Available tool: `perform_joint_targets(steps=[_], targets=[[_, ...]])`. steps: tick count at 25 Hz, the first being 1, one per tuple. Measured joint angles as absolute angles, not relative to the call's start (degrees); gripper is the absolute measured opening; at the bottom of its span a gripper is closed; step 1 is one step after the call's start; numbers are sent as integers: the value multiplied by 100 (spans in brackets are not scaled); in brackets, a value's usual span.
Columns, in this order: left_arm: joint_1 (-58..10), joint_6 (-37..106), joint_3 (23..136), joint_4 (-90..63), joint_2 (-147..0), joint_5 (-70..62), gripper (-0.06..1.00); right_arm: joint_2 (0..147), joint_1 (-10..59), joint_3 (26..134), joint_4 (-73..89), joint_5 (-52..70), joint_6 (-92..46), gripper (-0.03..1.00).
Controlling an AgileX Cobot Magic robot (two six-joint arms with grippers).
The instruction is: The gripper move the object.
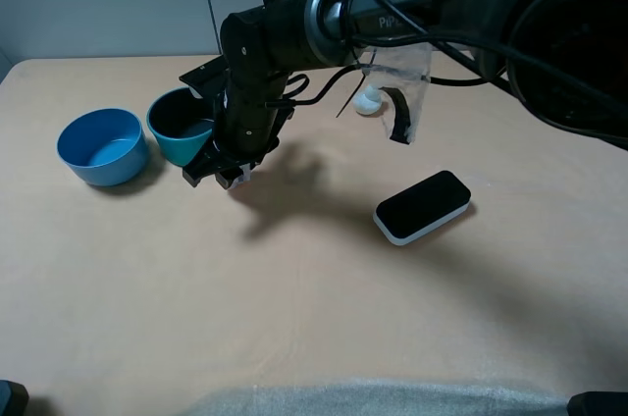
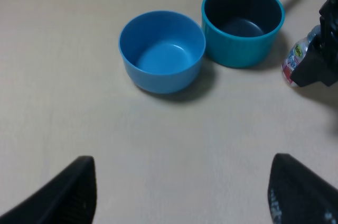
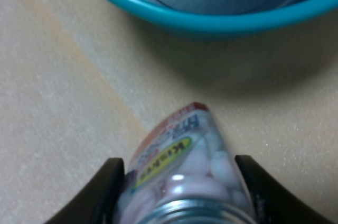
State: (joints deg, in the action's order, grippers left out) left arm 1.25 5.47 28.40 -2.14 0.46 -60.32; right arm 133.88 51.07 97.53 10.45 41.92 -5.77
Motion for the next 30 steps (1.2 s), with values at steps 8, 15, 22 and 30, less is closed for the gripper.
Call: perform_joint_targets(steps=[8,15,22,30], targets=[[125,547,2840,-214,46,-6032,74,13388,5107,9753,1045,4192,-577,33],[125,547,2840,-214,46,-6032,74,13388,5107,9753,1029,4225,-579,44],[125,547,2840,-214,46,-6032,74,13388,5107,9753,986,4238,-585,62],[125,547,2840,-214,46,-6032,74,13388,5107,9753,788,4338,-591,64]])
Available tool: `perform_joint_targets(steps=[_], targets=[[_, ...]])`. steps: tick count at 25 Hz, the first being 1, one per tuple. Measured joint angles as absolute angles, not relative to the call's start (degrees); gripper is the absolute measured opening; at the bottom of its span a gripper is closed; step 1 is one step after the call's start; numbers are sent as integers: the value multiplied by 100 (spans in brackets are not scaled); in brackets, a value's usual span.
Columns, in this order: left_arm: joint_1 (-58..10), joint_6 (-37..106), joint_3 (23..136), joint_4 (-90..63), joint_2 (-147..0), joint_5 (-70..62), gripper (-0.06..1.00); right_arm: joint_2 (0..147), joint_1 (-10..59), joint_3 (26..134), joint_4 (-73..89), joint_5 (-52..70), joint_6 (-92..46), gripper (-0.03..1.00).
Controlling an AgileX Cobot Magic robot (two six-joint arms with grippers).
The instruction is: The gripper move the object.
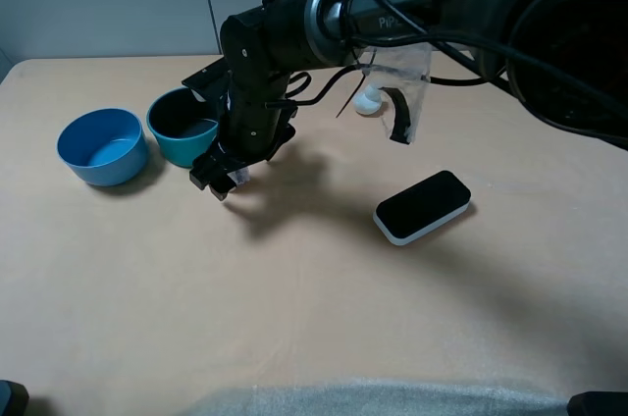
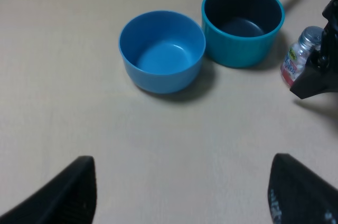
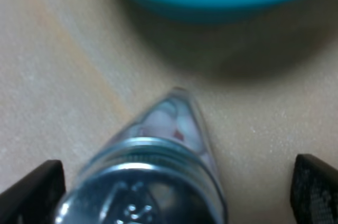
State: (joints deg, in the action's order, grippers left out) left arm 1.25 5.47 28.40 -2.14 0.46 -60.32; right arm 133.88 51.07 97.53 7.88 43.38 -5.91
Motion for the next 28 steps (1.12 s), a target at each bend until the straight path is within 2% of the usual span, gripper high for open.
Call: perform_joint_targets(steps=[12,28], targets=[[125,547,2840,-214,46,-6032,74,13136,5107,9753,766,4447,-552,64],[125,547,2840,-214,46,-6032,74,12294,5099,9777,744,5242,-407,64]])
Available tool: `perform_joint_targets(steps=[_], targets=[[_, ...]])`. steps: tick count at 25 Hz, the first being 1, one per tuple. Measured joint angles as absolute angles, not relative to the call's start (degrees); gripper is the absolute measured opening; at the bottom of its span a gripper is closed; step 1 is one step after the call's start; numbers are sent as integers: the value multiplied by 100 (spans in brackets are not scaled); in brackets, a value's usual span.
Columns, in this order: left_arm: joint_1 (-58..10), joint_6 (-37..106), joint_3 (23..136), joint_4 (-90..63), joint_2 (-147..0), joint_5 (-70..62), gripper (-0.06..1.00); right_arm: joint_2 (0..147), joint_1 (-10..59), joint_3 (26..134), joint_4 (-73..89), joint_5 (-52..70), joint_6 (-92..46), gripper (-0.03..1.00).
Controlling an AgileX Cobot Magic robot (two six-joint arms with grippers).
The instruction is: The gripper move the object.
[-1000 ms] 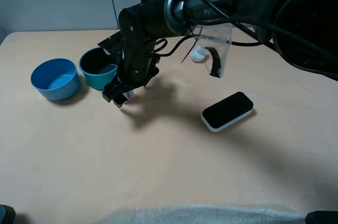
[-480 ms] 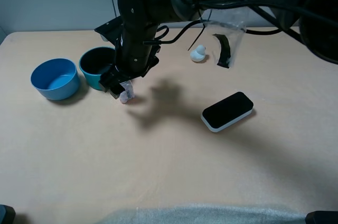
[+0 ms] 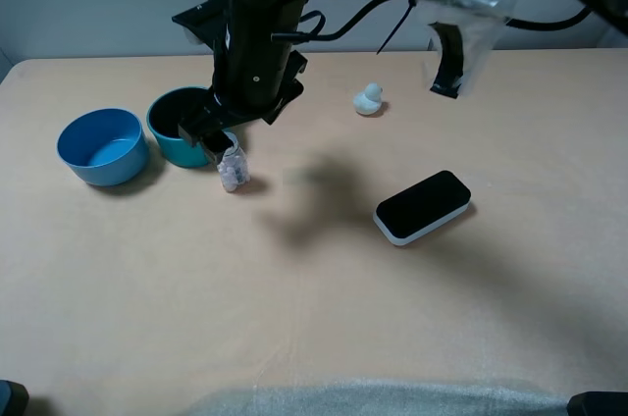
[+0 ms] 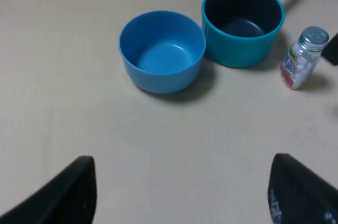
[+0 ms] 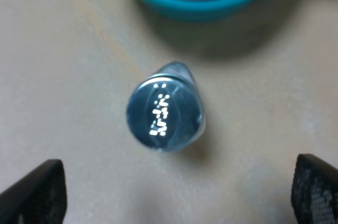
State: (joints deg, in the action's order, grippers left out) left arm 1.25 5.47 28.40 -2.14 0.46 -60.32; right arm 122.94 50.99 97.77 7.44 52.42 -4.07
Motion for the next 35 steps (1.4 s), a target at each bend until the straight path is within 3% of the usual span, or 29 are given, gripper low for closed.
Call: perform_joint_targets(steps=[5,22,35], targets=[[125,547,2840,-214,46,-6032,74,11844,4873,9777,700,5308,-343,64],[125,547,2840,-214,46,-6032,74,9498,2201,9754,-133,6163,219,64],[125,547,2840,-214,46,-6032,74,7642,483,7867,-229,6241,226,64]])
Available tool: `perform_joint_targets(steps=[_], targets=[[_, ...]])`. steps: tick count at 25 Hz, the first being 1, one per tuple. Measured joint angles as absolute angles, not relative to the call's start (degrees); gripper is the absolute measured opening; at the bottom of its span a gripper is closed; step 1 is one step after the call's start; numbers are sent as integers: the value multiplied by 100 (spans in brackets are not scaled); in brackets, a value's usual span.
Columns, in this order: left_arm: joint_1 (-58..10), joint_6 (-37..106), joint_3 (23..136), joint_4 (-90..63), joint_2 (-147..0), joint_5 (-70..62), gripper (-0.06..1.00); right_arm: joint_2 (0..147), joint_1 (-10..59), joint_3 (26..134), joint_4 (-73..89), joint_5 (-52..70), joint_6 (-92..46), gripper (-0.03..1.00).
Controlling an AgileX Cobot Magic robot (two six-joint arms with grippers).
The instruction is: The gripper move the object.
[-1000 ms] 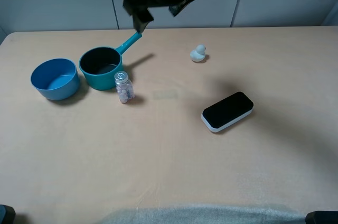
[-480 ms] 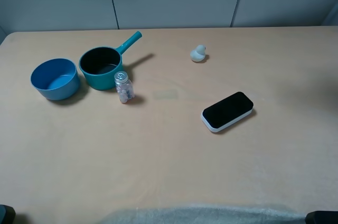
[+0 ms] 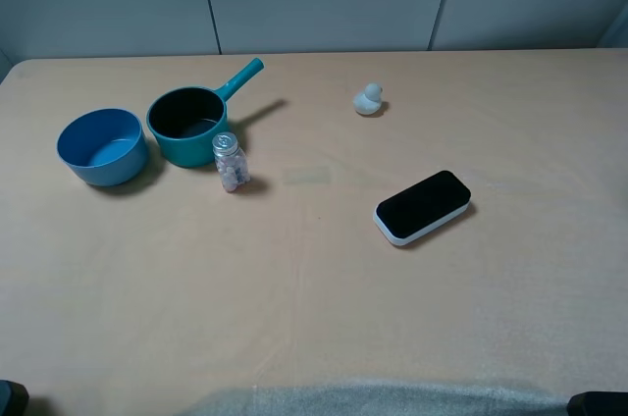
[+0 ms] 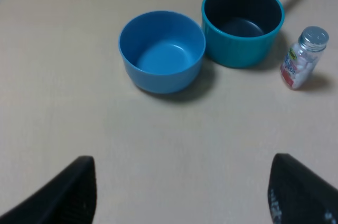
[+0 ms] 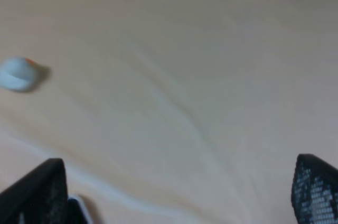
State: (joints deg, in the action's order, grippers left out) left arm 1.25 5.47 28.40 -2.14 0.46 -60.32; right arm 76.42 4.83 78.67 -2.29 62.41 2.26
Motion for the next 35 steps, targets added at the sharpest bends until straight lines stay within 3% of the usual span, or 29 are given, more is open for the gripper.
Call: perform_joint_targets(steps=[6,16,28,35], targets=[[125,547,2840,-214,46,-6032,74,6109,-182,6365,-314,5814,237,64],[125,547,2840,-214,46,-6032,74,2842,-241,4052,-723,5377,304,64],[125,547,2840,-214,46,-6032,74,919,-241,2951,-758,5764,478,64],[125,547,2840,-214,46,-6032,74,73,-241,2919,-778,5835,448,64]])
